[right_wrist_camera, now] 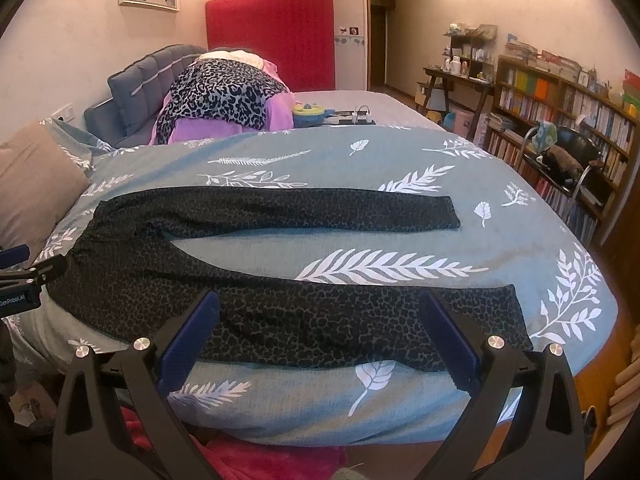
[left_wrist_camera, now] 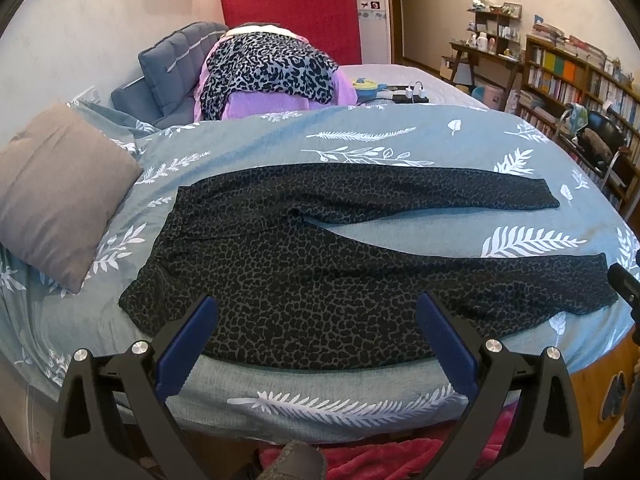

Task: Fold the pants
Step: 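Move both grippers toward the waistband of the leopard-print pants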

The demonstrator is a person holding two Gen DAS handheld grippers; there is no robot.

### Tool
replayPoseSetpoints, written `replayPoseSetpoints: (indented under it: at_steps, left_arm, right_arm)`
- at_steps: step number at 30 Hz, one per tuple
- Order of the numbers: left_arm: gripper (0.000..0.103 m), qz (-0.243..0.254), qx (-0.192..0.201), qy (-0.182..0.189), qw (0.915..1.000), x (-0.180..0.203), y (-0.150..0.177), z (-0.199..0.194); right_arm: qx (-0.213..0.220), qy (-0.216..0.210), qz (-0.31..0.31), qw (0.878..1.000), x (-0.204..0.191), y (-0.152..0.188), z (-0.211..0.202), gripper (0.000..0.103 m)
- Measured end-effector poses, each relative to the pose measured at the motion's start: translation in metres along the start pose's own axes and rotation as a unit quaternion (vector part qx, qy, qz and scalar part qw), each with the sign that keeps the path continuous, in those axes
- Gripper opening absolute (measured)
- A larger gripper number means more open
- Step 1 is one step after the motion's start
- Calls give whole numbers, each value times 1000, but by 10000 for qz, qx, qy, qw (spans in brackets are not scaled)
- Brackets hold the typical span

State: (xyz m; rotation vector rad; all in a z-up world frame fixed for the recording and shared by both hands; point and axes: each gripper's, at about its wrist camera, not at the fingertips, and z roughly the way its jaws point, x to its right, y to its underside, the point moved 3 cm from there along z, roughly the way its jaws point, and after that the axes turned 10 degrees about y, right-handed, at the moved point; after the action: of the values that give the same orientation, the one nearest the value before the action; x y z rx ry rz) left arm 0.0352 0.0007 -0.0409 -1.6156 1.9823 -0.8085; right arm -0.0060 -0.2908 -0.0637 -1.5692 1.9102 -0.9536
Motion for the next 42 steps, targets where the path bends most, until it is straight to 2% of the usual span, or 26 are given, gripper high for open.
replayPoseSetpoints:
  at_steps: [24, 32, 42]
  left_arm:
    - [98, -134, -300, -41, 9995, -11, 8, 19]
    - [98, -216, -479, -123, 9985, -18, 12, 35]
    - [98, -5, -731, -359, 9967, -25, 16, 69]
  right_arm:
    - [-182, 37, 75, 9998, 3, 8, 18, 100]
    - [-367, 30, 90, 9993, 2, 15, 35, 100]
    - [-791, -42, 250, 9965, 3, 17, 75, 100]
